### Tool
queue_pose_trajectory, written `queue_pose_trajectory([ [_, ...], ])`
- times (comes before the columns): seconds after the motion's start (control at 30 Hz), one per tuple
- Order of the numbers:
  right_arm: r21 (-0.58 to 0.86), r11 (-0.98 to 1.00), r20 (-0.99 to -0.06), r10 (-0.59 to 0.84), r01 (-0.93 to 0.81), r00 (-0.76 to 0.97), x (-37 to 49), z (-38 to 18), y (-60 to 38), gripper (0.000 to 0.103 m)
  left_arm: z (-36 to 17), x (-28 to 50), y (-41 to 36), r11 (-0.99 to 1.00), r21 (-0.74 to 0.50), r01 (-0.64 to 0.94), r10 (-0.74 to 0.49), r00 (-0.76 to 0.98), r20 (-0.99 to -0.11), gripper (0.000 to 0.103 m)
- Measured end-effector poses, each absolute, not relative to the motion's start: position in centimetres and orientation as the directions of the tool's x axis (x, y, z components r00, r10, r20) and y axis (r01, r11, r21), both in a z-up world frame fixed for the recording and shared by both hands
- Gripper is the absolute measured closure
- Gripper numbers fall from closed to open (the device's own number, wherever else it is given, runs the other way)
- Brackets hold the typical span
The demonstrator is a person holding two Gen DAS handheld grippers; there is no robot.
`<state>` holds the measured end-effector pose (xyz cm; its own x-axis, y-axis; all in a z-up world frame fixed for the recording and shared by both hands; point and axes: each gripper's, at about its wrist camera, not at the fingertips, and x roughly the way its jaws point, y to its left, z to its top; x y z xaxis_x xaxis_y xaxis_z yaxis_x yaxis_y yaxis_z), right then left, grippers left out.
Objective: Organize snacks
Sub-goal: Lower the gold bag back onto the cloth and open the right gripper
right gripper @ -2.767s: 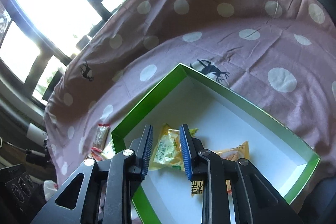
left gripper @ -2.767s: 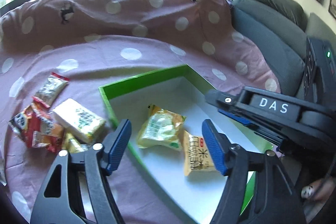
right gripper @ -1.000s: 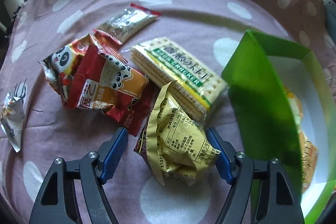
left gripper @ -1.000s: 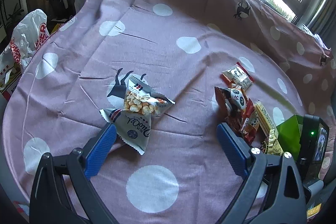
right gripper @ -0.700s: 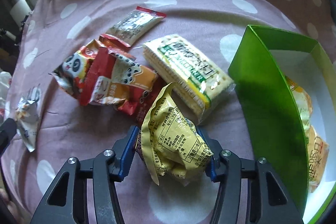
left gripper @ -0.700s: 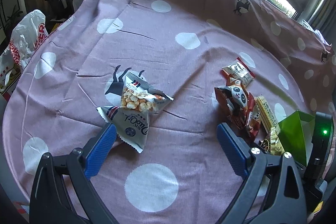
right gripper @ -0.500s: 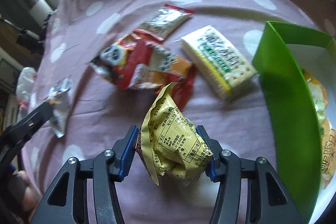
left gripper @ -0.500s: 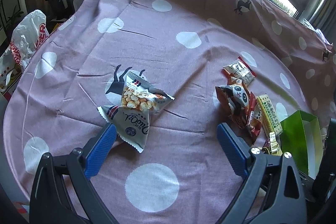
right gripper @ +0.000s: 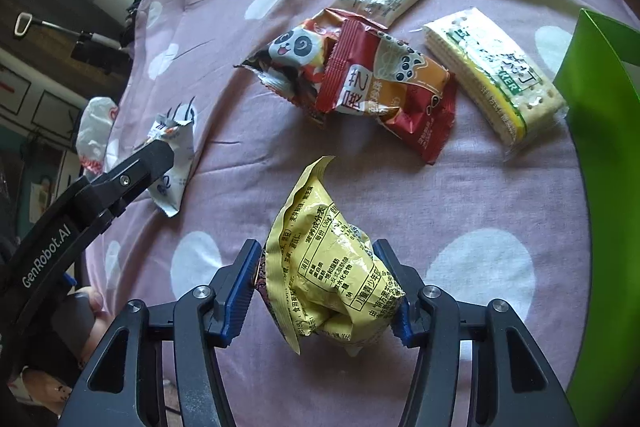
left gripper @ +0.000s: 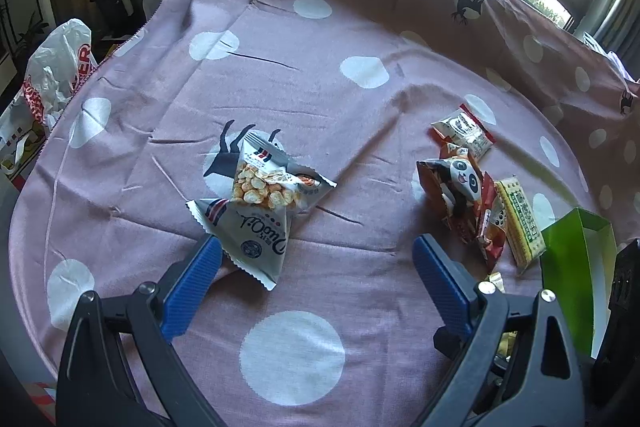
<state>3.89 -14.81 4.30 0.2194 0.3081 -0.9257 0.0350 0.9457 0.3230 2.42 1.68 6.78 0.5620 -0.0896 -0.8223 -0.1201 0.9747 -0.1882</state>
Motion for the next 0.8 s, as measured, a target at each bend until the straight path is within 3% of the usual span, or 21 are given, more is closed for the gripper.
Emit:
queue_pose_trajectory([
  [0.13, 0.282, 0.958, -0.934, 0.263, 0.049, 0.242, 3.6, 4.8, -15.7, 0.035, 6.7, 2.4, 1.5, 0.975, -0.186, -0.119, -0.09, 0.557, -0.825, 0.007],
  [0.27, 0.336, 0.94, -0.905, 0.305, 0.056, 0.296, 3.4, 6.1, -16.6, 0.026, 6.6, 2.4, 1.3, 0.975, -0.189, -0.115, -0.095, 0.552, -0.828, 0.007],
  [0.8, 0.416, 0.889, -0.859, 0.314, 0.193, 0.403, 3.1, 7.4, -20.8, 0.025, 6.2, 2.3, -0.5, 0.984, -0.168, -0.065, -0.109, 0.532, -0.84, 0.007],
])
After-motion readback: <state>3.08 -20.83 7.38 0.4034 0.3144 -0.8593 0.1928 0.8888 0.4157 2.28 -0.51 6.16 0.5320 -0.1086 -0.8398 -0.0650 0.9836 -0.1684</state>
